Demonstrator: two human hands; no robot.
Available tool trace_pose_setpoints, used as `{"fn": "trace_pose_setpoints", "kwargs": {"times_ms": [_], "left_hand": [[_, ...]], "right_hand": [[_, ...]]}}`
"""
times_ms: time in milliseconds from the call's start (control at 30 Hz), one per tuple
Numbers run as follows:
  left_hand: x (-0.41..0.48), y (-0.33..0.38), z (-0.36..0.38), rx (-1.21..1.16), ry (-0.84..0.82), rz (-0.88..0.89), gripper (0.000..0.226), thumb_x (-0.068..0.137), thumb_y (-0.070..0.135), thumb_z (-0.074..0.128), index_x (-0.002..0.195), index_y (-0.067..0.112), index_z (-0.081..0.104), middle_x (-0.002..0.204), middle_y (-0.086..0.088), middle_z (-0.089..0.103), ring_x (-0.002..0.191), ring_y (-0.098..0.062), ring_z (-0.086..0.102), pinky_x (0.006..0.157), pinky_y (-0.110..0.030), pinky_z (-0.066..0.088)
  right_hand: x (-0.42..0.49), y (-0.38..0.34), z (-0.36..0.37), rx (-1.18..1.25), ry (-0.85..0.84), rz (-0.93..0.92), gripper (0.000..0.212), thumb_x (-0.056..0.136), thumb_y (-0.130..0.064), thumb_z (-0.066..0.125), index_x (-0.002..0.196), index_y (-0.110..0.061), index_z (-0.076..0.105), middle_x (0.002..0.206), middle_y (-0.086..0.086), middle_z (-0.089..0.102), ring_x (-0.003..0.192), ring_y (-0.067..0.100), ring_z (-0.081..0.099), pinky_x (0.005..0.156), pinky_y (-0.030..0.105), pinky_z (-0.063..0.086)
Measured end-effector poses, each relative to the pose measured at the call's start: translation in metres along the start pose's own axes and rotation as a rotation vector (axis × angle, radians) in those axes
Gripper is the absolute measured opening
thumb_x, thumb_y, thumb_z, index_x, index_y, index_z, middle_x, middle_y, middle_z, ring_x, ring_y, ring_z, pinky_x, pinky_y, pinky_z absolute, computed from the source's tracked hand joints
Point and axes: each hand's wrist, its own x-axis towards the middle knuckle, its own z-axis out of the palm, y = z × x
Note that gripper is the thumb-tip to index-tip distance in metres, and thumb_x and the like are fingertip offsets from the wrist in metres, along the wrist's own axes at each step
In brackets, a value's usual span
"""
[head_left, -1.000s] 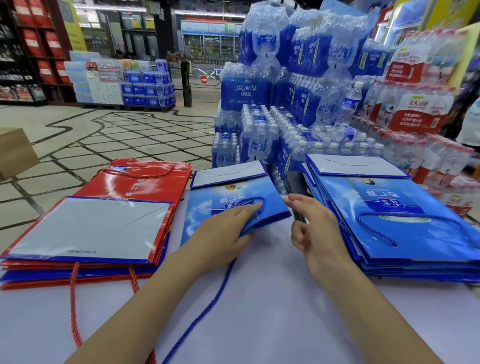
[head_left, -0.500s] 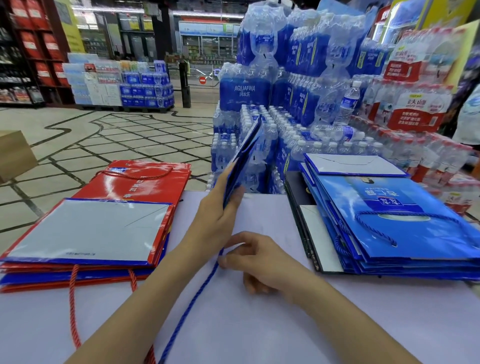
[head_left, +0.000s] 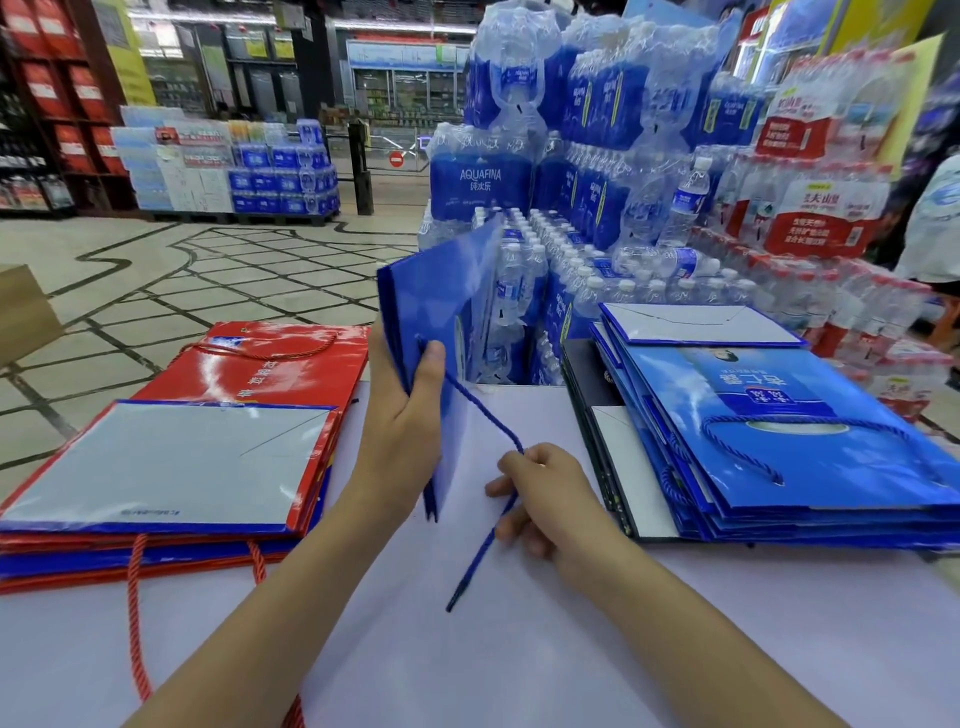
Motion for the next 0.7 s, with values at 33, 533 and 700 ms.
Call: {"fn": "trace_pose_setpoints", "kwargs": {"times_ms": [33,533,700], "left_hand": [[0.000,-0.003,-0.001,-0.036,0.036,-0.039,0.045,0.100,0.036,0.047,0.142,0.035,0.033,0.137,0.009,0.050,0.126,-0.011,0.050,0.107,-0.045,0.043],[0.009,-0.002,-0.014,0.206,0.059,-0.164,0.021,0.092,0.031,0.062,0.108,0.017,0.059,0.085,-0.003,0.072,0.062,-0.021,0.072,0.051,-0.036,0.057],[0.012,-0.002,-0.022,0.671,0.177,-0.154,0.041,0.085,0.052,0.061,0.110,0.020,0.050,0.097,0.007,0.064,0.089,-0.021,0.064,0.074,-0.037,0.049]], "right_hand": [[-0.001,-0.002,0.000,0.015,-0.018,0.011,0.017,0.095,-0.029,0.053,0.100,-0.013,0.051,0.097,0.004,0.071,0.044,0.018,0.059,0.036,0.019,0.024],[0.018,-0.004,-0.027,-0.259,0.349,-0.169,0.024,0.101,-0.028,0.040,0.099,-0.012,0.057,0.082,0.004,0.054,0.072,0.022,0.048,0.063,0.029,0.036],[0.011,-0.006,-0.029,-0.610,0.400,-0.269,0.027,0.102,-0.013,0.032,0.117,-0.011,0.054,0.100,0.011,0.061,0.086,0.029,0.051,0.069,0.034,0.040]]}}
